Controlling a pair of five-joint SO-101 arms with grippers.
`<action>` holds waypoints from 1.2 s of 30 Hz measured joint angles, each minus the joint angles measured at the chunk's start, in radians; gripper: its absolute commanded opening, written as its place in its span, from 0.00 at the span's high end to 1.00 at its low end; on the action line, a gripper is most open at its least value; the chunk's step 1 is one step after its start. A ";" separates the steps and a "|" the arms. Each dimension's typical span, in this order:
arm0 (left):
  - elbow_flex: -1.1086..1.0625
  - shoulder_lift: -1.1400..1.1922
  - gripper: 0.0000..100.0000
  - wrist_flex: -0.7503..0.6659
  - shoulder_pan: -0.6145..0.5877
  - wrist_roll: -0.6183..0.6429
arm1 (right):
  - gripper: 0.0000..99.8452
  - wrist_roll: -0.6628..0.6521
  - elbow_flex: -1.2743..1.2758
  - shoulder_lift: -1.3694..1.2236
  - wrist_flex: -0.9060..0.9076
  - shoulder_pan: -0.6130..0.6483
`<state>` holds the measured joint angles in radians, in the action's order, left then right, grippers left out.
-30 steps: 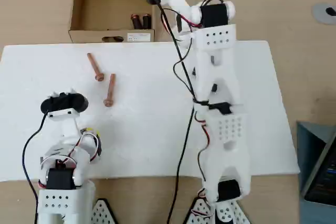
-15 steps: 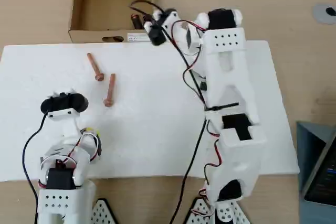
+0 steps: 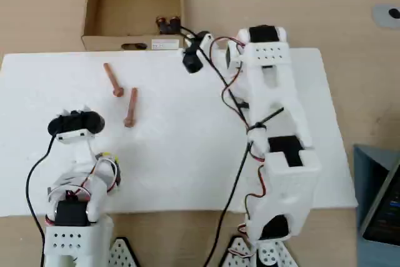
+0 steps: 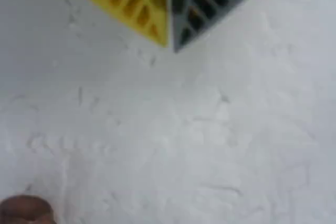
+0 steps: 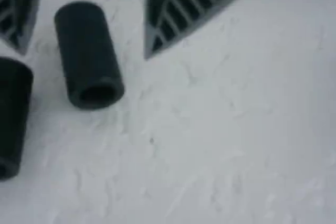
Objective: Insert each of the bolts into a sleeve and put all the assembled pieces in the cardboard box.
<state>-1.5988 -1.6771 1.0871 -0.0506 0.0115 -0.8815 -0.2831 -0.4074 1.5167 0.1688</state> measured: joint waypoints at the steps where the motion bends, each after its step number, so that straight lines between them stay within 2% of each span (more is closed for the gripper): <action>1: 0.000 0.000 1.00 0.000 0.000 0.000 | 0.79 -0.003 0.002 0.000 -0.011 0.000; 8: 0.000 0.000 1.00 0.000 0.000 0.000 | 0.78 -0.009 -0.031 -0.035 -0.031 -0.014; 26: 0.000 0.000 1.00 0.000 0.000 0.000 | 0.79 -0.009 -0.276 -0.338 -0.031 -0.020; 33: 0.000 0.000 1.00 0.000 0.000 0.000 | 0.95 -0.009 -0.359 -0.410 -0.040 -0.051; 36: 0.000 0.000 1.00 0.000 0.000 0.000 | 0.98 -0.009 -0.370 -0.420 -0.041 -0.063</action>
<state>-1.5988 -1.6771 1.0871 -0.0506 0.0115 -0.8907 -0.6529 -0.8278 1.4753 0.1059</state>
